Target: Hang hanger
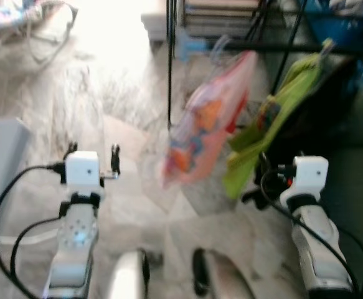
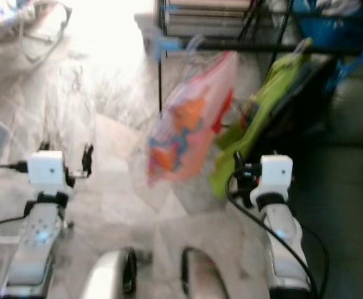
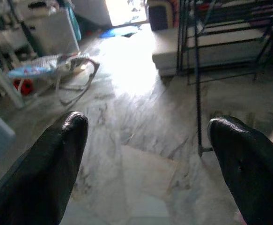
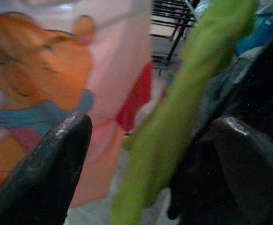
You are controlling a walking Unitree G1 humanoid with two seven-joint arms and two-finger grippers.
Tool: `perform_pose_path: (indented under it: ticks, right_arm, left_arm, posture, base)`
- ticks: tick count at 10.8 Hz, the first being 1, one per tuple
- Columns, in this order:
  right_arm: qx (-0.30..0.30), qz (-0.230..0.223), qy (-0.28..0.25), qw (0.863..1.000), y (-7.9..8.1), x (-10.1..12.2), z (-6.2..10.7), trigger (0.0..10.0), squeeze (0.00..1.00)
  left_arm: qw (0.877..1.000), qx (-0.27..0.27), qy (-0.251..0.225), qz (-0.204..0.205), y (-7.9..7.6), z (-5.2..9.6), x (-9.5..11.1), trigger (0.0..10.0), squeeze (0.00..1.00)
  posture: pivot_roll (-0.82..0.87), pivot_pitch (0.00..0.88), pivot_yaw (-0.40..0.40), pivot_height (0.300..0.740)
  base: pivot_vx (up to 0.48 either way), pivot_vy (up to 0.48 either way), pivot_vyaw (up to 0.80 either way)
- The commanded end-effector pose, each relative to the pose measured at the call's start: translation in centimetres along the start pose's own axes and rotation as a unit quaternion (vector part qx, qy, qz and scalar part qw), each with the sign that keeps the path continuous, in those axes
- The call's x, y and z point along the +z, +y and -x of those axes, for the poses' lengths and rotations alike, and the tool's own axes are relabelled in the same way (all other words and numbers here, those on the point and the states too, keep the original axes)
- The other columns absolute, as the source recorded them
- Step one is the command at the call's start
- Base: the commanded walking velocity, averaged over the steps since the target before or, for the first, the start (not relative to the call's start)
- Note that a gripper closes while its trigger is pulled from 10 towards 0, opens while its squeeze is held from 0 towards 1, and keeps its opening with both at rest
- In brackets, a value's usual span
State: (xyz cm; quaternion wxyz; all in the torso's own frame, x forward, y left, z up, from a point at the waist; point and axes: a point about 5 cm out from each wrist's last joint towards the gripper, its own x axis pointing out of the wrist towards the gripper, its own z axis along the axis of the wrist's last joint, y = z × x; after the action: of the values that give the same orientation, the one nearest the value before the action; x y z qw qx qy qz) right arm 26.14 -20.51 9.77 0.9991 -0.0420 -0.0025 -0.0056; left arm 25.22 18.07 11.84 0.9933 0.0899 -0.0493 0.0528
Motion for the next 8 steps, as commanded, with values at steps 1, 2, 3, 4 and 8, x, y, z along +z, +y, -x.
perform_pose_path:
  ticks: [1,2,3,4,8]
  right_arm:
    - [0.003,0.001,0.004,1.000,0.13,-0.15,0.24,10.0,0.00]
    - [0.002,0.003,0.004,1.000,0.09,-0.15,0.27,10.0,0.00]
    - [0.002,0.004,0.004,1.000,0.09,-0.16,0.29,10.0,0.00]
    - [0.002,0.007,0.005,1.000,0.09,-0.14,0.35,10.0,0.00]
    - [0.005,0.016,0.005,1.000,0.26,-0.09,0.42,10.0,0.00]
  left_arm:
    - [1.000,0.003,0.011,0.002,0.33,0.29,-0.33,10.0,0.00]
    - [1.000,-0.002,0.014,-0.003,0.16,0.32,-0.44,10.0,0.00]
    - [1.000,-0.004,0.013,-0.008,0.10,0.37,-0.45,10.0,0.00]
    - [1.000,-0.012,0.007,-0.026,-0.04,0.60,-0.35,10.0,0.00]
    - [1.000,-0.013,0.008,-0.023,0.00,0.94,-0.30,10.0,0.00]
  posture:
    - [-0.01,0.307,-0.048,0.740]
    - [-0.01,0.311,-0.049,0.740]
    - [-0.01,0.313,-0.049,0.740]
    - [-0.01,0.317,-0.050,0.740]
    - [-0.01,0.330,-0.052,0.740]
  base:
    - [0.266,0.401,0.00]
    - [0.000,0.424,0.00]
    - [0.000,0.424,0.00]
    - [0.382,0.289,0.00]
    - [0.454,0.000,0.00]
